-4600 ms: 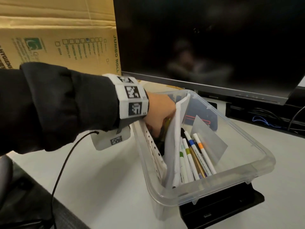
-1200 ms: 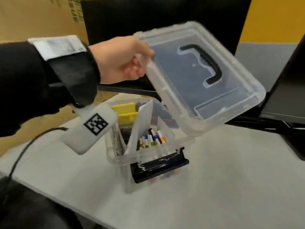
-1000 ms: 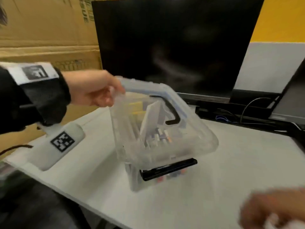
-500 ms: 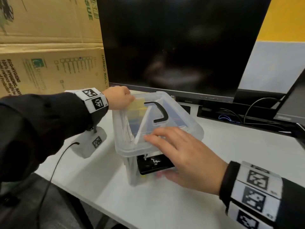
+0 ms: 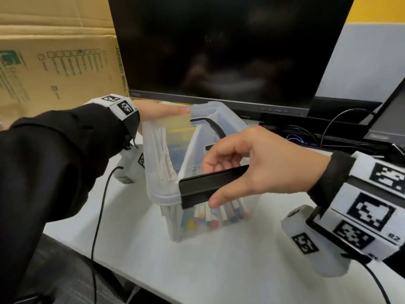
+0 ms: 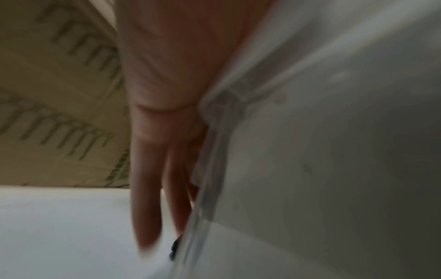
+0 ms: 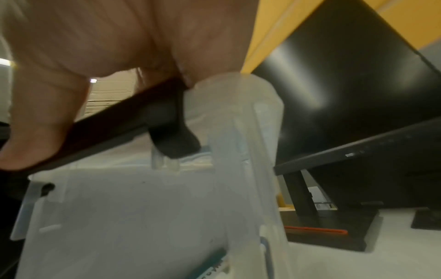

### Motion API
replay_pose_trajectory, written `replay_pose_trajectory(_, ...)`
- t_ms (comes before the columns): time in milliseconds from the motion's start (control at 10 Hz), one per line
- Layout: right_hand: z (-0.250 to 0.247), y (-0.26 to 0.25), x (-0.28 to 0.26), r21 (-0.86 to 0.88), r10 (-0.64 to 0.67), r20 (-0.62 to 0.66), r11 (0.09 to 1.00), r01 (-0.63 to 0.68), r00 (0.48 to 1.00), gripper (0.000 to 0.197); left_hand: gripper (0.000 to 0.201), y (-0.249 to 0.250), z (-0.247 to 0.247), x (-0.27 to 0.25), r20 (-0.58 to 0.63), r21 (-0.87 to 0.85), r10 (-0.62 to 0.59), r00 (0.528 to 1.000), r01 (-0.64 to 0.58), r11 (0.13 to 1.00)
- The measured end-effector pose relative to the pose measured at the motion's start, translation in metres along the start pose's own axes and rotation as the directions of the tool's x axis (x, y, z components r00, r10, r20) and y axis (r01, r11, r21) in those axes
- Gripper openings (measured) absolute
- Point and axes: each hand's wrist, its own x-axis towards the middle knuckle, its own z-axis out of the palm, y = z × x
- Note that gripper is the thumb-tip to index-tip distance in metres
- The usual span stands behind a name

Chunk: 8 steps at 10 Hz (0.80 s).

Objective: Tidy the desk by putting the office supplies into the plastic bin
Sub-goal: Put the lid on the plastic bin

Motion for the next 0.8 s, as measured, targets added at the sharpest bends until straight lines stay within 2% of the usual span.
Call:
replay_pose_trajectory(100,0.002,0.005,-0.002,0.069,-0.006,-0.018,0.998,0.007,1.0,0.023,0.106,-0.001,-0.002,0.001,0.158,-0.115,-0.081,0.984,0.099,0.988)
replay_pose_trajectory(200,0.003,0.005,-0.001,0.078,-0.001,-0.039,0.997,0.004,0.999,0.024,0.092,0.001,0.003,0.004,-0.005,-0.096,-0.011,1.0,0.011,0.995)
replay_pose_trajectory(300,0.005,0.006,0.001,0.06,-0.003,-0.058,0.998,0.006,0.998,0.025,0.067,0.001,0.003,0.006,-0.203,-0.042,0.195,0.96,-0.207,0.977)
replay_pose_trajectory(400,0.006,0.005,0.002,0.052,0.006,-0.073,0.999,-0.002,0.997,0.028,0.05,0.001,0.004,0.005,-0.237,-0.046,0.292,0.926,-0.311,0.949)
replay_pose_trajectory(600,0.008,0.001,-0.001,0.077,-0.004,-0.092,0.997,0.011,0.996,0.032,0.043,0.002,0.003,0.005,-0.264,-0.007,0.376,0.888,-0.392,0.92)
replay_pose_trajectory(700,0.016,0.002,-0.007,-0.032,-0.038,-0.189,0.999,0.032,0.981,0.029,0.039,0.004,0.004,0.0,-0.199,0.185,0.438,0.876,-0.406,0.895)
replay_pose_trajectory(800,0.023,0.004,-0.025,-0.195,-0.138,-0.328,0.978,0.076,0.935,0.031,0.043,0.006,0.005,-0.002,-0.181,0.298,0.422,0.888,-0.36,0.884)
